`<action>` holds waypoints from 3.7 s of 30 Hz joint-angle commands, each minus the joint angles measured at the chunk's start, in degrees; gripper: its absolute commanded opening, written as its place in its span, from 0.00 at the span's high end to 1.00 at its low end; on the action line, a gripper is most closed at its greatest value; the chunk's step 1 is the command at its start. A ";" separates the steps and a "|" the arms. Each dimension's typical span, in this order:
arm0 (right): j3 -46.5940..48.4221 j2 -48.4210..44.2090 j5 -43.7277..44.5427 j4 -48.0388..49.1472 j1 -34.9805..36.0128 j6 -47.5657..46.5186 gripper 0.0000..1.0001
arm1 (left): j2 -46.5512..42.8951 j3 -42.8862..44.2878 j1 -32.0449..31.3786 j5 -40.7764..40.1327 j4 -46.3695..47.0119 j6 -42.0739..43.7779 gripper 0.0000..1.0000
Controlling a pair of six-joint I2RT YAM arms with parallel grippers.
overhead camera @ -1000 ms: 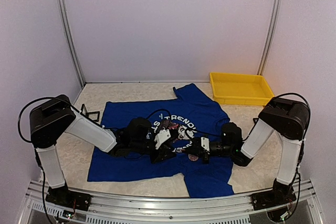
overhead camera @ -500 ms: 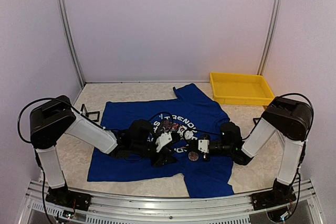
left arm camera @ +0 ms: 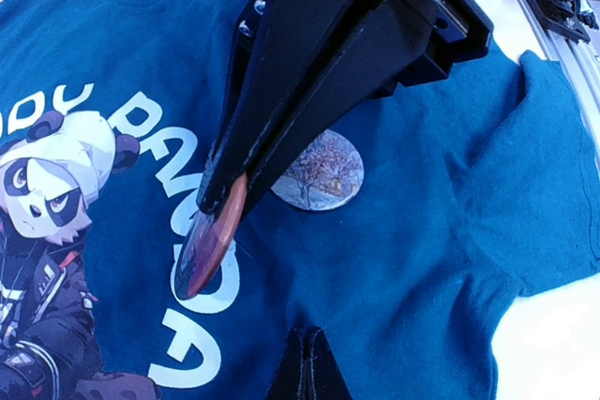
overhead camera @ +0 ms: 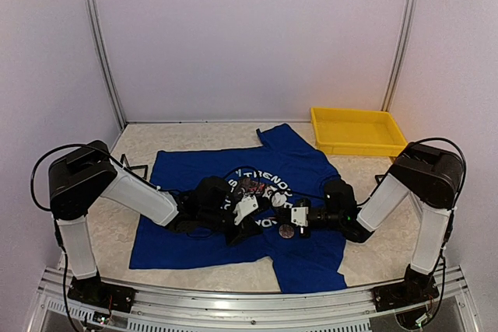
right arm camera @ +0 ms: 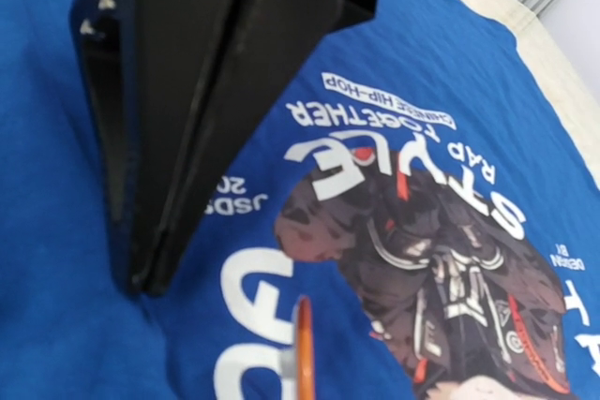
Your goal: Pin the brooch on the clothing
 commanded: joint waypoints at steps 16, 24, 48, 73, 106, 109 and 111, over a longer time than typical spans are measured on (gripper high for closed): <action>-0.42 2.03 0.50 -0.41 2.41 -2.17 1.00 | -2.49 -1.61 -0.26 0.46 3.75 -1.18 1.00; -0.98 3.33 1.01 0.30 2.91 -2.12 1.00 | -2.56 -1.93 -0.28 1.07 4.12 -1.72 1.00; -2.20 0.75 2.18 -1.66 3.97 -1.54 1.00 | -1.10 0.46 -0.90 0.10 -2.92 0.42 0.65; -2.76 0.45 2.87 -0.94 3.91 -0.18 1.00 | 1.05 1.66 -1.49 -2.65 -4.13 0.76 0.71; -3.81 0.14 -1.01 0.66 3.98 2.65 1.00 | -0.30 -3.14 -3.11 -11.40 5.81 -3.64 1.00; -3.65 -0.17 -0.78 0.73 3.93 2.85 1.00 | -0.03 -2.78 -3.11 -11.63 5.94 -3.70 1.00; -3.57 -0.05 -1.37 1.08 3.95 3.29 1.00 | 0.09 -2.61 -3.07 -11.93 6.21 -3.76 1.00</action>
